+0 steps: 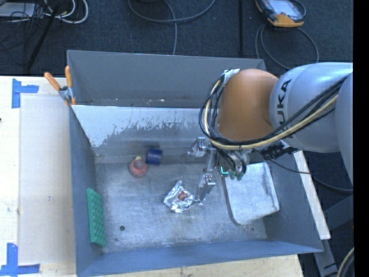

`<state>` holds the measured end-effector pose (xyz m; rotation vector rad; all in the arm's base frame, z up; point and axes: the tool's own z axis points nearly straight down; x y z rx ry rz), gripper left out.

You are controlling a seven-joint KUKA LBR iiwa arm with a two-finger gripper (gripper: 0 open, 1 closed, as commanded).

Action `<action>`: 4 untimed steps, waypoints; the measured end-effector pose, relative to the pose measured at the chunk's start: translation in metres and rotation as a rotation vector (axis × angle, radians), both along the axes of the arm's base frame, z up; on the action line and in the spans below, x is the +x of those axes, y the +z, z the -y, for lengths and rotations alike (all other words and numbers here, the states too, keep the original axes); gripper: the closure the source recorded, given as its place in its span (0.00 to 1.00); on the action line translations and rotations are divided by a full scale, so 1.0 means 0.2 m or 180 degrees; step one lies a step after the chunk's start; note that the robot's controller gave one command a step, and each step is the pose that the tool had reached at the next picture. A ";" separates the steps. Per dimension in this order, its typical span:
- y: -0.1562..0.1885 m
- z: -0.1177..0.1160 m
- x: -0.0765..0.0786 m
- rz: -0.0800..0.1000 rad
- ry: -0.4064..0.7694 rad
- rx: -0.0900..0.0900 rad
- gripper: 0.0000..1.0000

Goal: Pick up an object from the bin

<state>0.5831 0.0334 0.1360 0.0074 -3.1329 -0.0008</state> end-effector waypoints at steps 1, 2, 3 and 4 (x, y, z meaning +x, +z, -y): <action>-0.32 0.02 -0.05 0.0043 -0.0022 0.0005 0.00; -0.31 -0.33 -0.06 0.0054 0.0290 0.0003 0.00; -0.30 -0.32 -0.05 0.0070 0.0273 0.0009 1.00; 0.35 -0.23 -0.13 0.0052 0.0330 0.0001 1.00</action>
Offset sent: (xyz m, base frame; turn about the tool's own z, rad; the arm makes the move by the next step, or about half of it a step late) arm -0.0116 -0.0044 -0.0660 0.0091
